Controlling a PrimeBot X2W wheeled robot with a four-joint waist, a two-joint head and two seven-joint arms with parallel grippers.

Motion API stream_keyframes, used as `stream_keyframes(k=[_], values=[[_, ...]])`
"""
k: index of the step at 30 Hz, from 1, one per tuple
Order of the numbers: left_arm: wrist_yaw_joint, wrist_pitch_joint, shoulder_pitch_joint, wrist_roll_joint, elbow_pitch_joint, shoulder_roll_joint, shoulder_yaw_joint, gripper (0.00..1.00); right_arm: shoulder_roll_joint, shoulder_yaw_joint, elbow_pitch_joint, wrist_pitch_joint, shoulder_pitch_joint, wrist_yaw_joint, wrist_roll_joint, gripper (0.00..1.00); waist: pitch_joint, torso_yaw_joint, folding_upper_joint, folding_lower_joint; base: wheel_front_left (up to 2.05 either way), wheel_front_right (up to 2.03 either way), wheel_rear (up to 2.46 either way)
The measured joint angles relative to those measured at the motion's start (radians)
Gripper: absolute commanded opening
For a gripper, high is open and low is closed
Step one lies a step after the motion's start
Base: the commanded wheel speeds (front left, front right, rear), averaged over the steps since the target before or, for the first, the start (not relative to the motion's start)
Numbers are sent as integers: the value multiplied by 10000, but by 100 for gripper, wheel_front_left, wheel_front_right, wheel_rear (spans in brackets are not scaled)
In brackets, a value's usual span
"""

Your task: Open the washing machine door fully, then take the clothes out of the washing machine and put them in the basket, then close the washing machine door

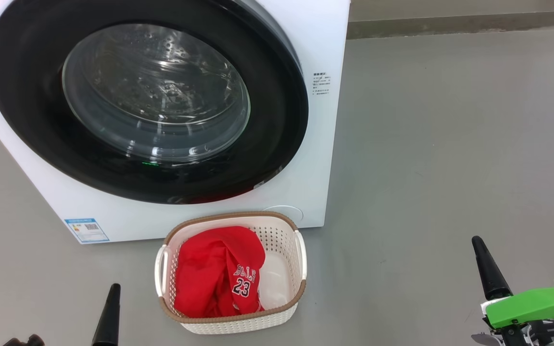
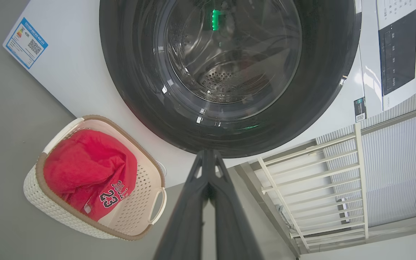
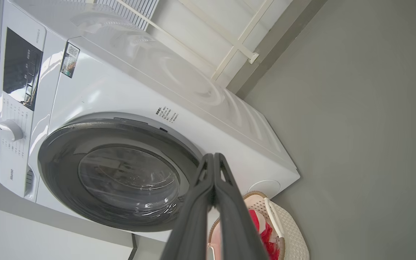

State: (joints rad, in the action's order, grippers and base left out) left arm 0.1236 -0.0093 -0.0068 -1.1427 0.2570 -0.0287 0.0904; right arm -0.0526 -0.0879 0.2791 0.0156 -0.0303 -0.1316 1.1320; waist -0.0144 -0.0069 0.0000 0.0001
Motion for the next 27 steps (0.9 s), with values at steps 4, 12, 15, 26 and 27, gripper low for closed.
stream_keyframes(k=[4, 12, 15, 26, 27], values=[[0, 105, -35, -393, 6, -2, -2, 0, 6, -19, 0, -109, -28, 0, 483, 0, 16, 6, 0, 0, 0, 0, 0], [0, 303, -197, -1273, 31, -6, -4, 0, 17, -104, -6, -351, -153, 0, 1283, 0, 49, 20, 0, 0, 0, 0, 0], [0, 372, -197, -1547, 36, -10, -8, 0, 19, -180, -19, -445, -166, 0, 1659, 0, 61, 24, 1, 0, 0, 0, 0], [0, 700, -389, -2740, 54, -33, -15, 0, 36, -282, -21, -761, -168, 0, 2846, 0, 107, 42, 0, 0, 0, 0, 0], [0, 708, -389, -2819, 54, -35, -15, 0, 38, -286, -21, -790, -171, 0, 2955, 0, 111, 44, 0, 0, 0, 0, 0]])
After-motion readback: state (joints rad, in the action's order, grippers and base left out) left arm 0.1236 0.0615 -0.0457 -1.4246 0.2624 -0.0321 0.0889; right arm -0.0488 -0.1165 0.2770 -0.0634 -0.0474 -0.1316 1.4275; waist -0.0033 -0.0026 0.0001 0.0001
